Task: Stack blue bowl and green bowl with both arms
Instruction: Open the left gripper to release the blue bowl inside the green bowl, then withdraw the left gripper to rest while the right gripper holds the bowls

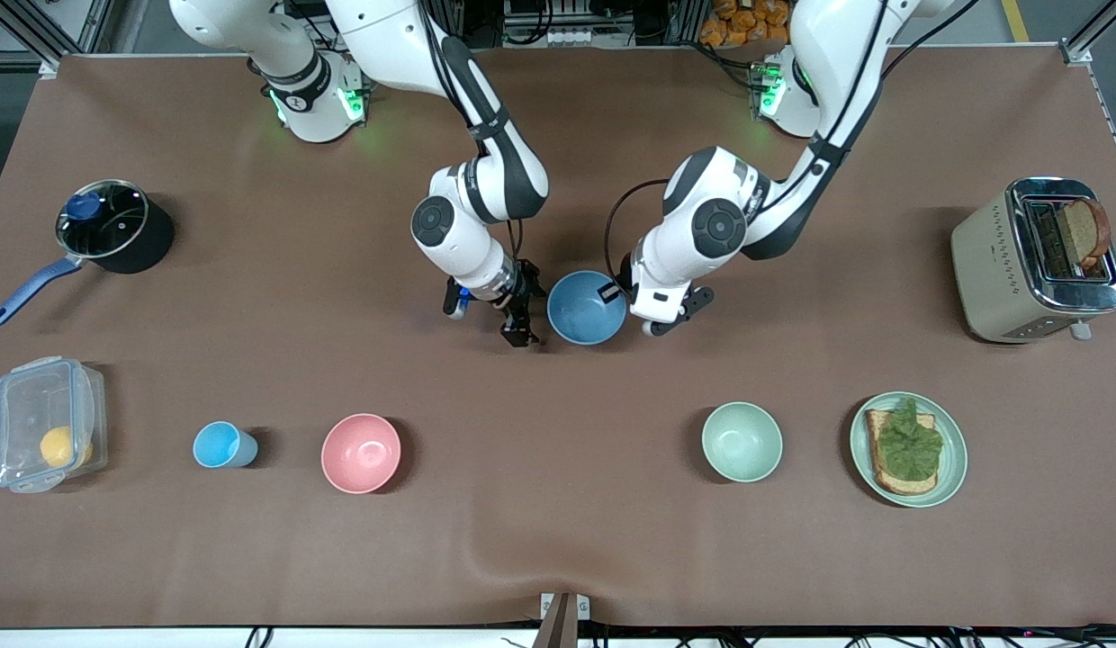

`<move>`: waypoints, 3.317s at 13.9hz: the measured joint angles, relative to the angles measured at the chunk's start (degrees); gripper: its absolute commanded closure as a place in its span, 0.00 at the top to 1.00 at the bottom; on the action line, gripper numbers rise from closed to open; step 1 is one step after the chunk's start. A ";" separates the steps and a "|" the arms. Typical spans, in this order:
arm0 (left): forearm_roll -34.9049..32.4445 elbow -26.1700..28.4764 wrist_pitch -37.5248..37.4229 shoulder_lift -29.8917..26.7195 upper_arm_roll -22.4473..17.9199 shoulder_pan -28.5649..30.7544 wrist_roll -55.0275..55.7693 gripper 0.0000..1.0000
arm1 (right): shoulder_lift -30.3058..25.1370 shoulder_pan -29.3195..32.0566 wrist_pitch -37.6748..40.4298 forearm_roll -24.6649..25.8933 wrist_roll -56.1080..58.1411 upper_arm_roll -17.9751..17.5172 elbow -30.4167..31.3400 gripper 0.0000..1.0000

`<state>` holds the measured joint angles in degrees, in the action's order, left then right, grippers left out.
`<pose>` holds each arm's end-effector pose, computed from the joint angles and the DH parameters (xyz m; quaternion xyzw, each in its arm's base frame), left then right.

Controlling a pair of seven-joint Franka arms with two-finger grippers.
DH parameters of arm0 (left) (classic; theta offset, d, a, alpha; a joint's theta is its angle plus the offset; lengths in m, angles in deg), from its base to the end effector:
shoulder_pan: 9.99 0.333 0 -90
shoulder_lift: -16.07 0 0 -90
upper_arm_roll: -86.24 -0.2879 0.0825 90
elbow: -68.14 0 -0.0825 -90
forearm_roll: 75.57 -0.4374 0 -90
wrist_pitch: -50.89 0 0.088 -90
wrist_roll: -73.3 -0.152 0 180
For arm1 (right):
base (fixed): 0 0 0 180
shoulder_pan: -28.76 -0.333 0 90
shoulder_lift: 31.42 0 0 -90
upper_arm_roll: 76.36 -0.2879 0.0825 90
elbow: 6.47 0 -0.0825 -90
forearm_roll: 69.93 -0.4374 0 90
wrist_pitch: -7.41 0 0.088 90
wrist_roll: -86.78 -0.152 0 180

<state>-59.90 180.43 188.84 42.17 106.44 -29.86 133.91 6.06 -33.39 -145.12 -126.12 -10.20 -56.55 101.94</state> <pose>0.4841 -0.4286 0.1507 0.9423 0.2898 -0.1266 0.1095 0.5033 0.4376 0.0789 -0.6455 0.7405 0.1133 0.1486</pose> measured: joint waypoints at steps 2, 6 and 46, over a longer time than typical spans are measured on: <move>0.00 1.21 1.04 0.00 0.05 -0.59 0.08 0.00 | 0.01 0.00 -0.02 0.00 0.00 0.00 0.00 1.00; 0.00 1.88 1.24 0.00 0.06 -0.67 0.10 0.00 | 0.01 0.00 -0.02 0.00 0.00 0.00 0.00 1.00; -7.59 -14.64 -28.51 -18.89 -1.12 25.14 -27.41 1.00 | 0.07 0.00 -0.02 0.00 0.00 0.02 -0.12 1.00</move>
<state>-67.49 165.79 160.33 23.28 105.32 -4.72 106.50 6.14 -33.39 -145.14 -126.12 -10.19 -56.53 101.82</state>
